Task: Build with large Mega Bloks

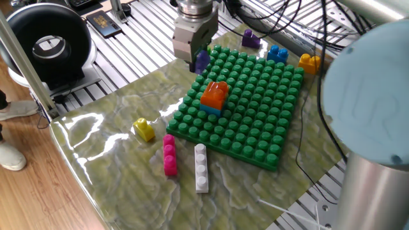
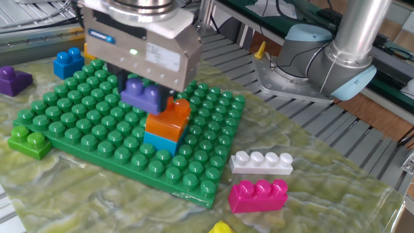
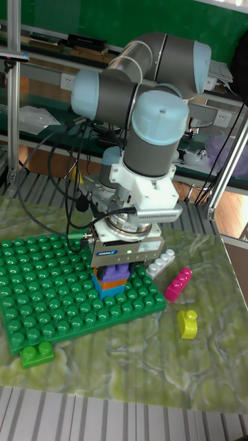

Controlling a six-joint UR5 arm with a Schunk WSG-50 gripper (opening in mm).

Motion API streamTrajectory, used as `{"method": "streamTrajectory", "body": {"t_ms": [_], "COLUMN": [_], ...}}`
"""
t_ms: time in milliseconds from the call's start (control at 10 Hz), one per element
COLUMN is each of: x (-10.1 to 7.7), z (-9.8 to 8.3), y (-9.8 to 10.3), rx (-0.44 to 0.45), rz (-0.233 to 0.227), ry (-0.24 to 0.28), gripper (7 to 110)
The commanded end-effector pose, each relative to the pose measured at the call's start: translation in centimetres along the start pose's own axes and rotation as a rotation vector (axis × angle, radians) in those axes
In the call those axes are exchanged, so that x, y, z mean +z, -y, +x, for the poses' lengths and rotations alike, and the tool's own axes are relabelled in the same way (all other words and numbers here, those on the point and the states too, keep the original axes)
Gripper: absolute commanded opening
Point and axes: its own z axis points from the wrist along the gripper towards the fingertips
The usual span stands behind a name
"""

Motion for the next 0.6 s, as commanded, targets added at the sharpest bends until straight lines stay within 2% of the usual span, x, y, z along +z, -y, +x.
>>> {"method": "streamTrajectory", "body": {"t_ms": [0,300,500], "x": [0.3,0.4,0.2], "z": [2.1,1.7,-1.1], "y": [-0.5,-0.8,-0.3], "rx": [0.004,0.022,0.059], "rz": [-0.035,-0.047,-0.032], "ry": [-0.010,0.010,0.119], "gripper": [7,7,7]}}
